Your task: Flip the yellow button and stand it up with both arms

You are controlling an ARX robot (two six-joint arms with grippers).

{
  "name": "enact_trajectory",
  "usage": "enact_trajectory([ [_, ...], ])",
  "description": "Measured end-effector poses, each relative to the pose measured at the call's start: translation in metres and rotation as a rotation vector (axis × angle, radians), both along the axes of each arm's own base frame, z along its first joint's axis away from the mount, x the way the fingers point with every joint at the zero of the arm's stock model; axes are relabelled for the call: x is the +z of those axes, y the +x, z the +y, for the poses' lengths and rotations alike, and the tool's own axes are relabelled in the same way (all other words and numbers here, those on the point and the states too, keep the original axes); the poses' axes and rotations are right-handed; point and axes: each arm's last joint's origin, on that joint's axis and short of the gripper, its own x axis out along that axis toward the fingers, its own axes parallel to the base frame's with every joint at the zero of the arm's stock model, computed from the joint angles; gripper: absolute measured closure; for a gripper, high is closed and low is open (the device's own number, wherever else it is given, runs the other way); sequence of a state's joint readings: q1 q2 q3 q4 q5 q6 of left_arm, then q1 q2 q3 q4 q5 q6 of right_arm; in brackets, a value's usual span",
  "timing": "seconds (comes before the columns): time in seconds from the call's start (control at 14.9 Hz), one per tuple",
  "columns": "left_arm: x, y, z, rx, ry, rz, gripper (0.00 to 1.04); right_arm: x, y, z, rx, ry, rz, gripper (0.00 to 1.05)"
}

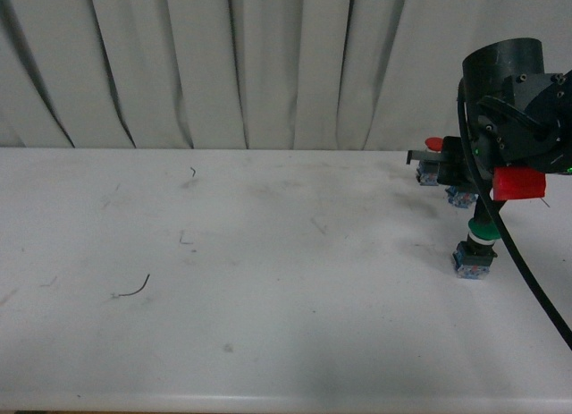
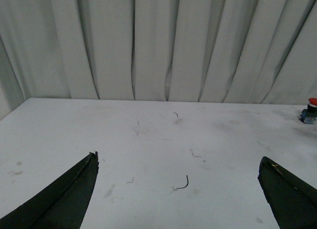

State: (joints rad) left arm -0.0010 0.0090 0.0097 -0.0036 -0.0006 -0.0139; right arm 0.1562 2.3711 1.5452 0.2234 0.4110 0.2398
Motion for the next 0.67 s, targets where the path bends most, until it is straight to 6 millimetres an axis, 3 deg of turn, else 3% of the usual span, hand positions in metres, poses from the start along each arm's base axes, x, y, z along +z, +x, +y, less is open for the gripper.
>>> enact_trajectory([
  [0.67,0.000,0.000,0.000,0.000,0.000,0.000,0.07,-0.019,0.017,0.000,-0.007,0.039,0.058,0.78],
])
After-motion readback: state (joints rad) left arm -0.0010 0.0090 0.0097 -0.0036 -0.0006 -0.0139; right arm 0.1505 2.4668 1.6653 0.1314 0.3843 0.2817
